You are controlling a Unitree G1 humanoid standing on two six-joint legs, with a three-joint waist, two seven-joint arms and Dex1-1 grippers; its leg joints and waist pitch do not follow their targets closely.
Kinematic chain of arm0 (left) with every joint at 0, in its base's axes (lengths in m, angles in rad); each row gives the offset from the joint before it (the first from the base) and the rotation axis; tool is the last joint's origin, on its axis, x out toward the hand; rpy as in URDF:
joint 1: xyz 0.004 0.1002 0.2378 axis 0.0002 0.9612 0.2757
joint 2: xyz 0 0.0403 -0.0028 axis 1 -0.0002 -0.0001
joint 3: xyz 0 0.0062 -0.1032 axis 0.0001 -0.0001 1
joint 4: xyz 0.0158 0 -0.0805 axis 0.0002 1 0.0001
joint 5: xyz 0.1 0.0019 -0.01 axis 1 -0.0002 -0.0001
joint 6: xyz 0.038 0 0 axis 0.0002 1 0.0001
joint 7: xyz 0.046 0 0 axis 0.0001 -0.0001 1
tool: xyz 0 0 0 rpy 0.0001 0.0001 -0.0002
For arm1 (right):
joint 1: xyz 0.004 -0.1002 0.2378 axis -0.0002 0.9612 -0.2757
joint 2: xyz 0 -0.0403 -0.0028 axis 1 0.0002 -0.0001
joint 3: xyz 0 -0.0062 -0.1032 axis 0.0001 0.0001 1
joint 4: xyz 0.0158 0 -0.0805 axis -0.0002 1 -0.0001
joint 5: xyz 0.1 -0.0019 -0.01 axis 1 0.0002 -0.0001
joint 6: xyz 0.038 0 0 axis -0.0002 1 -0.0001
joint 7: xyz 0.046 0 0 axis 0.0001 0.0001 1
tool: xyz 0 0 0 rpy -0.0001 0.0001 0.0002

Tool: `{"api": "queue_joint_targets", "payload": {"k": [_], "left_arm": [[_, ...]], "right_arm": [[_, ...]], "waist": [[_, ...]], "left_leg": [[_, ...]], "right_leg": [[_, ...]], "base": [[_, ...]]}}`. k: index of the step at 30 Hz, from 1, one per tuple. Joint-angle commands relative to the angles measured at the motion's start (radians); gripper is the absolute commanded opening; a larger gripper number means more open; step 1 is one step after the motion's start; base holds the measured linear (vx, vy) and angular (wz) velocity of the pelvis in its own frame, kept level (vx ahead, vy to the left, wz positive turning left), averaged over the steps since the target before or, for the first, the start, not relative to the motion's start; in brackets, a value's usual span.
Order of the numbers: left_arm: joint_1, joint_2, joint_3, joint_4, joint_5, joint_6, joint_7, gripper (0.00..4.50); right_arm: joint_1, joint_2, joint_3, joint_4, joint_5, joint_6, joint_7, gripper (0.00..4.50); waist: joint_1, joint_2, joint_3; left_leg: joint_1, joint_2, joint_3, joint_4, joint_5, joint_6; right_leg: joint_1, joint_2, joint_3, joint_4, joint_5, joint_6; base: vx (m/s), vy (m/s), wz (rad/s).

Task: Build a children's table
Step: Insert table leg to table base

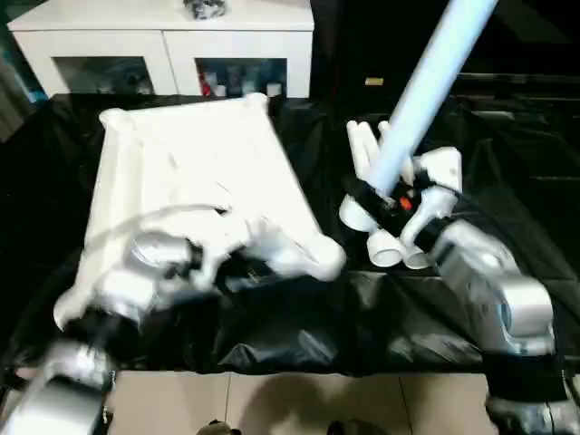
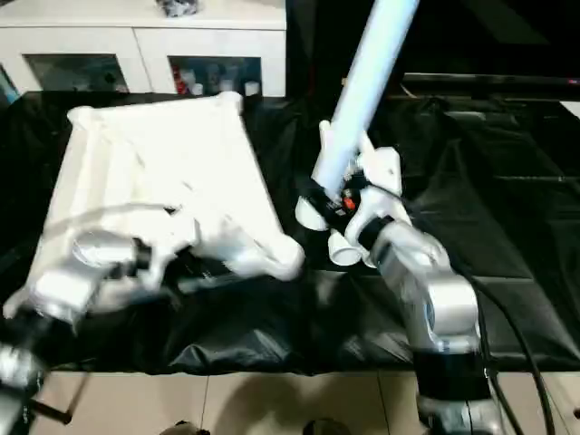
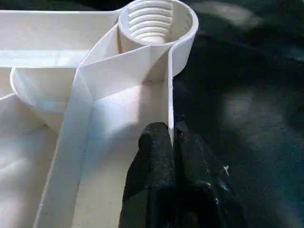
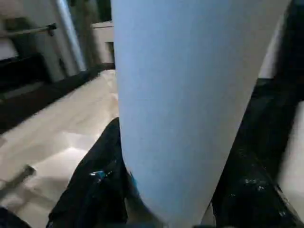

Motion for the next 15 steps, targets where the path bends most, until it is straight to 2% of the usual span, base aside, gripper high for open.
{"api": "queue_joint_targets", "payload": {"k": [1,3,4,5,7,9,12,14,15], "left_arm": [[0.007,-0.030,-0.019,-0.081,0.001,0.046,0.046,0.00],[0.014,-0.038,-0.021,-0.093,0.012,0.064,0.068,0.00],[0.023,-0.059,-0.014,-0.104,0.029,0.083,0.116,0.00],[0.025,-0.092,0.006,-0.094,0.058,0.113,0.203,0.00],[0.027,-0.100,0.015,-0.096,0.067,0.126,0.231,0.00],[0.030,-0.101,0.023,-0.105,0.076,0.142,0.258,0.00],[0.034,-0.086,0.018,-0.116,0.095,0.146,0.287,0.00],[0.037,-0.084,0.023,-0.129,0.093,0.155,0.291,0.00],[0.039,-0.088,0.029,-0.133,0.090,0.151,0.296,0.00]], "right_arm": [[-0.018,-0.011,0.006,0.009,0.018,0.019,0.031,1.90],[-0.019,-0.014,0.010,0.011,0.019,0.021,0.037,1.90],[-0.019,-0.019,0.020,0.018,0.018,0.022,0.050,1.90],[-0.018,-0.026,0.034,0.027,0.017,0.023,0.071,1.90],[-0.018,-0.028,0.037,0.031,0.018,0.023,0.077,1.90],[-0.020,-0.031,0.035,0.038,0.018,0.021,0.083,1.90],[-0.016,-0.040,0.029,0.047,0.018,0.017,0.092,1.90],[-0.014,-0.042,0.028,0.052,0.015,0.014,0.096,1.90],[-0.014,-0.042,0.029,0.055,0.014,0.011,0.097,1.90]], "waist": [[-0.001,0.001,-0.073],[0.003,0.003,-0.071],[0.003,0.003,-0.072],[0.003,-0.006,-0.070],[0.002,-0.007,-0.070],[0.001,-0.010,-0.070],[-0.004,-0.009,-0.072],[-0.008,-0.008,-0.072],[-0.010,-0.004,-0.073]], "left_leg": [[0.015,0.007,0.013,-0.078,-0.230,0.002],[0.018,0.005,0.015,-0.077,-0.242,-0.002],[0.016,0.005,0.014,-0.077,-0.239,-0.004],[0.011,0.006,0.012,-0.079,-0.233,-0.005],[0.012,0.002,0.014,-0.076,-0.236,-0.001],[0.006,-0.001,0.012,-0.076,-0.226,0.002],[0.003,-0.002,0.010,-0.076,-0.223,0.005],[0.002,-0.002,0.010,-0.075,-0.221,0.009],[0.002,-0.002,0.010,-0.074,-0.220,0.010]], "right_leg": [[0.069,-0.051,0.034,-0.069,-0.268,-0.195],[0.064,-0.051,0.034,-0.077,-0.325,-0.170],[0.066,-0.052,0.034,-0.076,-0.334,-0.164],[0.068,-0.051,0.033,-0.076,-0.355,-0.146],[0.066,-0.051,0.032,-0.084,-0.385,-0.132],[0.068,-0.051,0.030,-0.087,-0.413,-0.111],[0.066,-0.051,0.027,-0.090,-0.438,-0.092],[0.065,-0.049,0.027,-0.090,-0.431,-0.094],[0.064,-0.050,0.027,-0.091,-0.424,-0.099]], "base": [[0.000,0.000,0.00],[0.000,0.000,0.00],[0.000,0.000,0.00],[0.000,0.000,0.00],[0.000,0.000,0.00],[0.000,0.000,0.00],[0.000,0.000,0.00],[0.000,0.000,0.00],[0.000,0.000,0.00]]}}
